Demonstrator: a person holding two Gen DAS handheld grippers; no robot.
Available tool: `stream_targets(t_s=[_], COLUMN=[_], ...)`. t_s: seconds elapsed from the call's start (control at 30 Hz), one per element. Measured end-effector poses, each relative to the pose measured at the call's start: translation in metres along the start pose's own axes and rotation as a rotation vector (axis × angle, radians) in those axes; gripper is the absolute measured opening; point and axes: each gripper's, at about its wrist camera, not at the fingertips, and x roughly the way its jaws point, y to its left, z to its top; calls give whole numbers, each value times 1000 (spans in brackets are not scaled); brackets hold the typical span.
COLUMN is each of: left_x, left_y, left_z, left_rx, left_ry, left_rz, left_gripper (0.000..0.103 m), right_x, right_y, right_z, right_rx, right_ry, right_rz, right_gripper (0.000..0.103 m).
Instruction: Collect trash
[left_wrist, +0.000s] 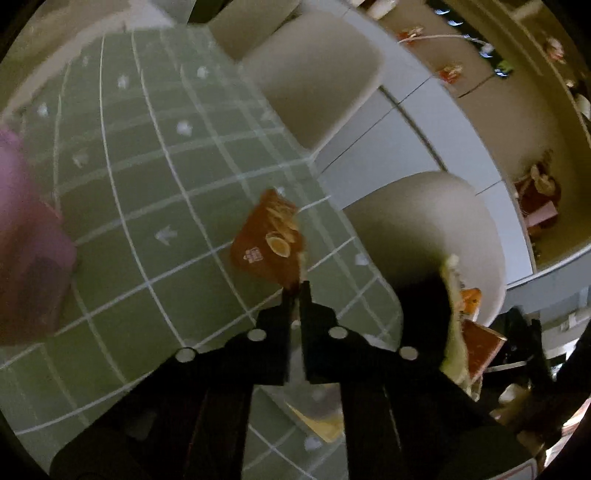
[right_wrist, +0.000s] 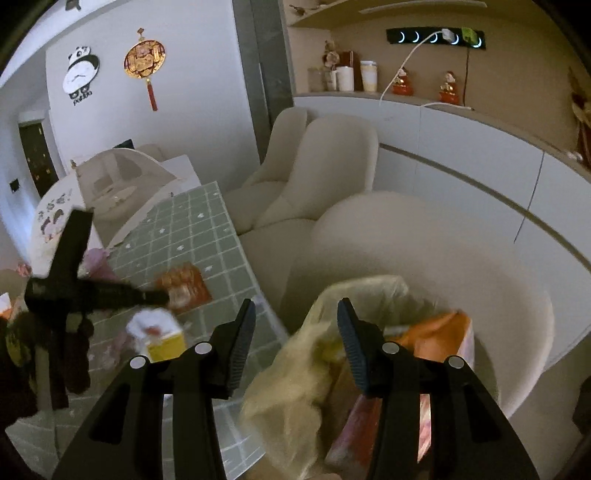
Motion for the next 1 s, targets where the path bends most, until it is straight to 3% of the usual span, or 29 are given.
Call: stream_targets(t_s=[0.23, 0.47, 0.67, 0.8, 1.0], left_x=[-105, -162, -187, -204, -210], left_y=[-2, 55, 110, 126, 148], left_z=[-38, -102, -145, -156, -168], left_rx=[29, -69, -87, -56, -42], left_ry=[-192, -182, -101, -115, -88], left_rz=[46, 90, 51, 76, 73], left_gripper=[1, 1, 1, 1, 1], right_x=[-13, 14, 52, 88, 113], right_y=[48, 137, 210, 244, 254], right_z=[-40, -72, -75, -89, -88], right_rx=[-43, -72, -103, -161, -170], right_ry=[31, 156, 212, 225, 241], right_rz=[187, 375, 356, 204, 90], right_gripper=[44, 44, 44, 44, 44])
